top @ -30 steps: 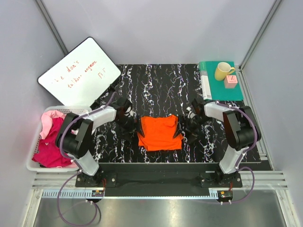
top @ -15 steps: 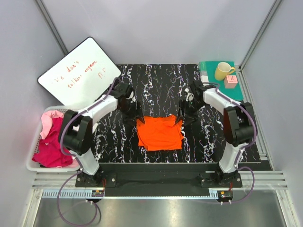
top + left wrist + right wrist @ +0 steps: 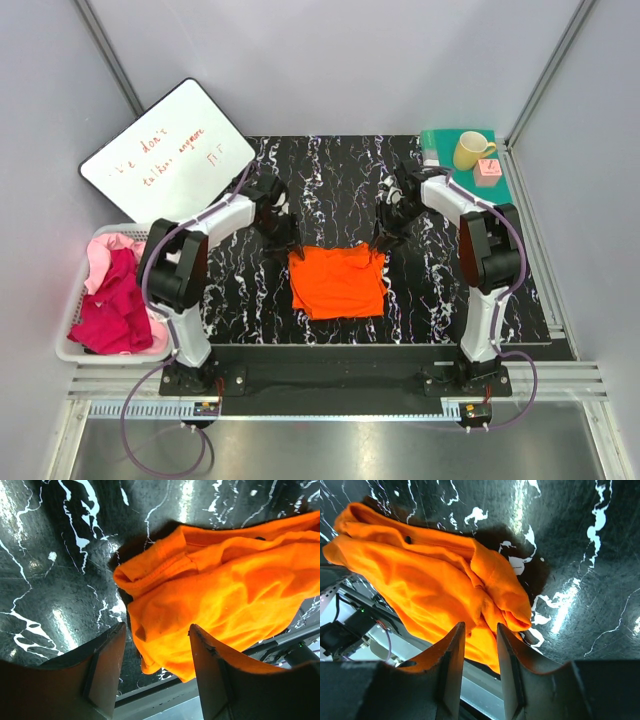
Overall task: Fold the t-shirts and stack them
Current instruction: Fold the tshirt
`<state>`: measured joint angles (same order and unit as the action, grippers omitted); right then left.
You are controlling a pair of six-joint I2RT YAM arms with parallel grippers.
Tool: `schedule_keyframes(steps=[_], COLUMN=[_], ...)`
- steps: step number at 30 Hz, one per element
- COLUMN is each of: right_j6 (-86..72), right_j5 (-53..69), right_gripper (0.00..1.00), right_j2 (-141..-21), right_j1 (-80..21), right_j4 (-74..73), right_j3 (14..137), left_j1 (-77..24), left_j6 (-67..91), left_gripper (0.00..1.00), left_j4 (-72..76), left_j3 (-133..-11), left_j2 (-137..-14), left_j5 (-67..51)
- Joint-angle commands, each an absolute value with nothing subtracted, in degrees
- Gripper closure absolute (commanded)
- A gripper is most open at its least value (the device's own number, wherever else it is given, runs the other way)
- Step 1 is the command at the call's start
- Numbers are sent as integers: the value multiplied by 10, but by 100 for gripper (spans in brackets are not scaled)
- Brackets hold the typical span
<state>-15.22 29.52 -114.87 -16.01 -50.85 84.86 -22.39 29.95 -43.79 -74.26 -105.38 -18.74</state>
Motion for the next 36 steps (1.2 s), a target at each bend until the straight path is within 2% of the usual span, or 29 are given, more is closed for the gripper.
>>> schedule_keyframes(steps=[1,11,22,28,29,30,32,33,34,36], right_j6=[-161,-166,-176,-178,-178,-177,-179,-178,-180,-180], right_j5=[317,336,349,349,348,349,349,348,346,344], right_gripper=[60,63,64,66,70,83,100,100,100,100], right_j2=[-1156,-1136,-1173,-1187,-1187,-1190,-1191,-1189,-1188,-1186], right_j1=[-158,-160,-179,-186,-186,-186,-186,-187,-187,-187], right_j4=[-518,-518,-518,-514,-513,-514,-515,-514,-515,-515], right_j3=[877,855,867,856,857,860,865,866,868,871], left_j1=[-221,-221,-221,-221,-221,-221,-221,-221,-221,-221], left_j6=[290,288,286,289,289,288,288,289,290,292], left_gripper=[44,45,46,47,48,49,59,63,75,90], left_j4=[-436,-435,-435,-433,-432,-432,-432,-432,-432,-432], left_j3=[-765,-767,-764,-766,-765,-765,-765,-765,-764,-763], left_j2=[-1071,-1093,-1103,-1107,-1107,-1107,-1110,-1111,-1111,-1111], left_j5=[-178,-180,-178,-175,-176,-174,-176,-174,-172,-169])
